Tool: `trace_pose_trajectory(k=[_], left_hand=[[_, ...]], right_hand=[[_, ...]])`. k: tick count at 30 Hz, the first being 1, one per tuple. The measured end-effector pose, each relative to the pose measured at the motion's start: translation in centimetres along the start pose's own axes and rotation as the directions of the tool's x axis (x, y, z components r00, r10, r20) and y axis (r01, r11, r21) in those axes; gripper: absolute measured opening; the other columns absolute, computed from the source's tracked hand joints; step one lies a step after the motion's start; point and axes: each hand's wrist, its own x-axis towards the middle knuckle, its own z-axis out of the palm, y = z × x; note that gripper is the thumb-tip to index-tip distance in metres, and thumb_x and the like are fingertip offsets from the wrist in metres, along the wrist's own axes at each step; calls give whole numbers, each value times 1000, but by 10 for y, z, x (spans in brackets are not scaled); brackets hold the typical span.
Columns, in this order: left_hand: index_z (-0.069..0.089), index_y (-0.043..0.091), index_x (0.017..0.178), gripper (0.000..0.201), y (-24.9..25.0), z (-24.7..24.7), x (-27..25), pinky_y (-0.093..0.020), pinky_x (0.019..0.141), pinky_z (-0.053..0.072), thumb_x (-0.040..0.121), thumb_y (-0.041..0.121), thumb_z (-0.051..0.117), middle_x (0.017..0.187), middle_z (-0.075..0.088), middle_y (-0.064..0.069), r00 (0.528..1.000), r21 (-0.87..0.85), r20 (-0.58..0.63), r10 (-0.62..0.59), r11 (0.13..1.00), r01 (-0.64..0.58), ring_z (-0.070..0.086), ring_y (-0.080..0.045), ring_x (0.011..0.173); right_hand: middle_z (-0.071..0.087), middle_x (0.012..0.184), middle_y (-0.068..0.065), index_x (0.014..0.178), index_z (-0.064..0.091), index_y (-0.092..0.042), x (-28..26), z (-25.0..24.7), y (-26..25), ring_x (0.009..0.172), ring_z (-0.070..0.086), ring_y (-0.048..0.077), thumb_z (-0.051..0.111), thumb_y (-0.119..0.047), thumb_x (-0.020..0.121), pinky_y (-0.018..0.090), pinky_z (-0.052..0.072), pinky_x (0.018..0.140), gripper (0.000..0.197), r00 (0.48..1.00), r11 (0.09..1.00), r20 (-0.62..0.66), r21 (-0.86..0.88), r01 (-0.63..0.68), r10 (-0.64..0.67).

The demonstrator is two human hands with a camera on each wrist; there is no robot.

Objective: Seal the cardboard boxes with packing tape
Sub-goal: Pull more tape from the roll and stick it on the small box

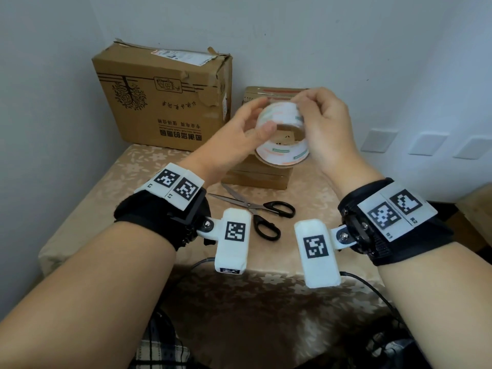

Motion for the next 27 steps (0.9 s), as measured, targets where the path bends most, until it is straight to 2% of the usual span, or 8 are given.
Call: trace_pose_trajectory(k=[2, 5, 7, 9, 12, 17, 21, 27], left_hand=[[46, 19, 127, 45, 0, 1, -2, -16, 79, 48, 89, 40, 56, 104, 62, 6, 1000, 11, 3, 27, 1000, -27, 63, -3, 93], [58, 10, 114, 29, 2, 0, -3, -18, 60, 47, 100, 31, 44, 73, 52, -4, 995, 112, -76, 66, 992, -57, 55, -16, 66], [57, -2, 116, 42, 3, 1, -5, -19, 59, 48, 101, 33, 37, 72, 49, -8, 1000, 144, -5, -9, 989, 10, 54, -21, 64], [62, 3, 105, 48, 5, 1, -8, -21, 62, 50, 101, 40, 32, 69, 56, -3, 995, 181, 66, -81, 981, 68, 57, -19, 63], [62, 11, 82, 51, 4, 5, -10, -23, 62, 50, 101, 45, 29, 58, 63, 6, 992, 200, 75, -97, 977, 81, 60, -15, 58], [62, -6, 99, 52, -2, 15, -7, -25, 54, 50, 101, 39, 36, 75, 66, -4, 996, 66, -15, -88, 994, 89, 56, -13, 56], [58, -21, 103, 66, -1, 10, -4, -22, 53, 46, 97, 44, 46, 82, 69, -9, 990, 10, -15, -137, 990, 137, 51, -13, 57], [59, -6, 100, 49, 0, 15, -3, -17, 45, 41, 99, 40, 41, 54, 60, 8, 978, -110, 4, -210, 972, 209, 46, -8, 46]], right_hand=[[62, 78, 2, 77, 58, -20, 1, 3, 4, 70, 58, 14, 46, -14, 93, 30, 46, 61, 20, 988, 974, -54, 184, -135, 147], [63, 82, 3, 81, 58, -19, -2, 2, 5, 69, 57, 12, 43, -4, 89, 25, 45, 60, 23, 992, 982, 14, 138, -128, 127], [62, 81, 0, 82, 62, -16, -8, 2, 3, 75, 58, 11, 43, -5, 85, 21, 46, 63, 22, 995, 991, 94, 131, -42, 29], [62, 77, -2, 76, 64, -15, -12, 5, 4, 77, 58, 8, 44, -10, 85, 19, 46, 69, 22, 990, 991, 131, 133, 33, -51], [60, 69, -3, 67, 61, -18, -15, 8, 10, 73, 56, 11, 45, -18, 84, 29, 45, 71, 24, 988, 987, 104, 119, 103, -116], [53, 60, -11, 63, 54, -14, -13, 2, 10, 62, 49, 2, 41, -12, 87, 17, 41, 62, 28, 989, 976, 83, 188, 105, -123], [54, 65, -11, 68, 56, -21, -13, 6, 11, 70, 51, 9, 43, -18, 90, 28, 42, 69, 26, 980, 984, 144, 135, 120, -139], [49, 67, -4, 70, 46, -23, -13, 9, 11, 66, 45, 9, 38, -16, 96, 24, 40, 65, 28, 983, 980, 18, 92, 179, -181]])
